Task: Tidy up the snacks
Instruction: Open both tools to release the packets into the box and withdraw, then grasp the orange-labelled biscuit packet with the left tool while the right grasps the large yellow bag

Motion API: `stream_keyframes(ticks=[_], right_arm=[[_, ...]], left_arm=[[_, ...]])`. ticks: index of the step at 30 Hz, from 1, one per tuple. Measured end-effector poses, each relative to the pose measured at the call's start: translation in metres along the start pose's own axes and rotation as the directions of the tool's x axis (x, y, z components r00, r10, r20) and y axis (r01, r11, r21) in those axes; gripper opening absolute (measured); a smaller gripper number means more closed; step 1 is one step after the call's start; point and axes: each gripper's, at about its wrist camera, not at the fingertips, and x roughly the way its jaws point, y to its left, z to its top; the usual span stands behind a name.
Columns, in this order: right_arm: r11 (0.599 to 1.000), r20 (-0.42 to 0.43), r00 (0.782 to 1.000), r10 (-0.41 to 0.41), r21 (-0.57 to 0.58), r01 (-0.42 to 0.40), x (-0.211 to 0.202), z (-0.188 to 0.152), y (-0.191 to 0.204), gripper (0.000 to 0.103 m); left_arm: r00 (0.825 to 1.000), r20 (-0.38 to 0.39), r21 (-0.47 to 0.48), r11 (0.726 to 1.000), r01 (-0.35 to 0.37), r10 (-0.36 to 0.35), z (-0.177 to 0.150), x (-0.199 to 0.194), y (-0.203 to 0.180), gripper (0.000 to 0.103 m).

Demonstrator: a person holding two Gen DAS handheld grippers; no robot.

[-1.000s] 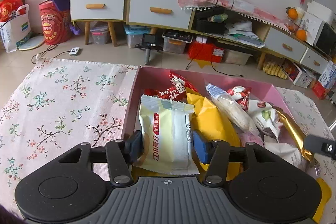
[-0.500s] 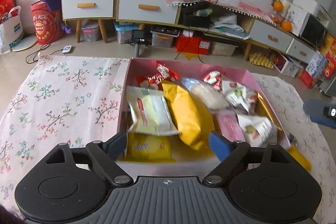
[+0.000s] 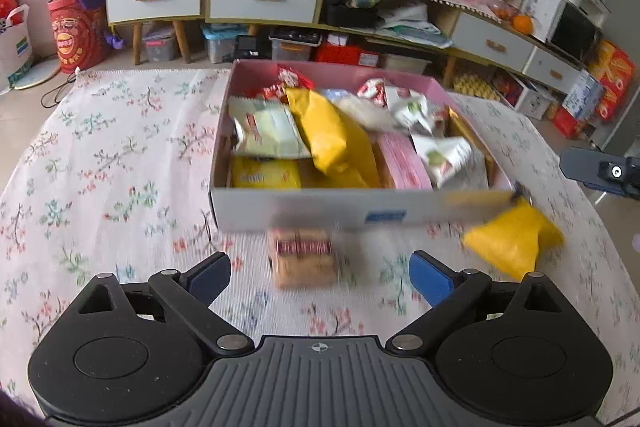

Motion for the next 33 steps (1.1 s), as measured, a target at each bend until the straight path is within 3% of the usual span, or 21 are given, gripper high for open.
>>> stream_keyframes(ticks=[7,15,19,23,27,33], right_arm=[[0.998,0.002,0.999,-0.035,-0.056,0.035,-0.008,-0.016,0.0,0.092],[0.995,0.003,0.996,-0.084,-0.053,0.084,-0.012,-0.034,-0.011,0.092],[0.99,-0.017,0.993,-0.118,-0.076,0.116,-0.01,-0.043,-0.014,0.092],[0.988,-0.028,0.992,-0.121,-0.1,0.117,-0.007,-0.047,-0.011,0.092],[0.986,-0.046,0.992,-0.116,-0.123,0.109,-0.001,-0.05,-0.006,0.092],[0.976,-0.068,0.988,-0.14,-0.179,0.126,0.014,-0.054,0.0,0.092]], left_arm=[[1.0,0.017,0.058,0.998,0.002,-0.003,-0.019,-0.004,-0.002,0.097],[0.997,0.02,0.115,0.991,0.071,-0.073,-0.037,-0.014,-0.008,0.097],[0.993,-0.011,0.214,0.969,0.121,-0.121,-0.051,-0.015,-0.015,0.097],[0.986,-0.043,0.328,0.93,0.164,-0.158,-0.061,-0.015,-0.024,0.097],[0.977,-0.084,0.385,0.898,0.213,-0.195,-0.066,-0.015,-0.031,0.097],[0.98,-0.111,0.442,0.875,0.196,-0.163,-0.072,-0.009,-0.035,0.098]])
